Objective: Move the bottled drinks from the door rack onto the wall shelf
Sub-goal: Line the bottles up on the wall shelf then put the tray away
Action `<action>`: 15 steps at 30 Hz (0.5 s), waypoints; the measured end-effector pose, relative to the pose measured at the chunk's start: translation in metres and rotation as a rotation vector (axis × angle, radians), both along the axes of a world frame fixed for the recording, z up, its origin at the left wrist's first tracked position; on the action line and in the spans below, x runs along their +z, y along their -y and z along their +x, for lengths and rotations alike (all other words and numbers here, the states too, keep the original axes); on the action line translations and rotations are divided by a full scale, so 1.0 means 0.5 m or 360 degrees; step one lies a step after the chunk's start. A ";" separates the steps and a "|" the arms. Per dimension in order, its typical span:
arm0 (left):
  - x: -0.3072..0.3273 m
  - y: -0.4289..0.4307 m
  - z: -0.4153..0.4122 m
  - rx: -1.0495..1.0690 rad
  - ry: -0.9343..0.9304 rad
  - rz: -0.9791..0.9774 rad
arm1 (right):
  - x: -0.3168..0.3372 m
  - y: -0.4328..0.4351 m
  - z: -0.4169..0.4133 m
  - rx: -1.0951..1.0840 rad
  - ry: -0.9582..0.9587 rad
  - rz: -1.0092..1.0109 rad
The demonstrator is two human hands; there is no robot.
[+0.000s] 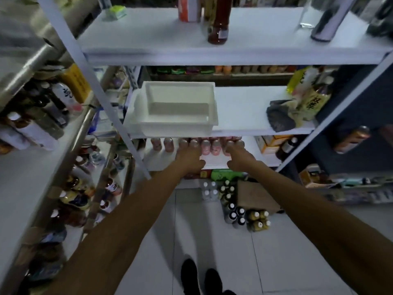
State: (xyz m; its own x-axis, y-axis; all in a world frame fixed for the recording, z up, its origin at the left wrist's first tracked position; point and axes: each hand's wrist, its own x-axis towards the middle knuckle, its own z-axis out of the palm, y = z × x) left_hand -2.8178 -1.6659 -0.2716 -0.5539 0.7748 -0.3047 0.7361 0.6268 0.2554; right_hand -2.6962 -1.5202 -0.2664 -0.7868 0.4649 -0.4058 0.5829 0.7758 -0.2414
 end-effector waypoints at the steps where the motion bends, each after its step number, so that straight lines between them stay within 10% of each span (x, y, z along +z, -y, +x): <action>1: -0.018 -0.007 -0.002 -0.0014 0.0016 -0.0042 | -0.017 -0.006 0.007 -0.0020 0.0051 -0.0039; 15: -0.370 -0.090 -0.007 0.0164 0.0381 -0.0128 | -0.388 -0.113 0.067 -0.0226 0.0183 -0.0386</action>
State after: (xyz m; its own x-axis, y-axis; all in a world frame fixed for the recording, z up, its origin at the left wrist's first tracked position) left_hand -2.8215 -1.6210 -0.4568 -0.5333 0.6861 -0.4949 0.5920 0.7206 0.3609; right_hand -2.6629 -1.4638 -0.4603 -0.6634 0.4454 -0.6013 0.7156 0.6125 -0.3358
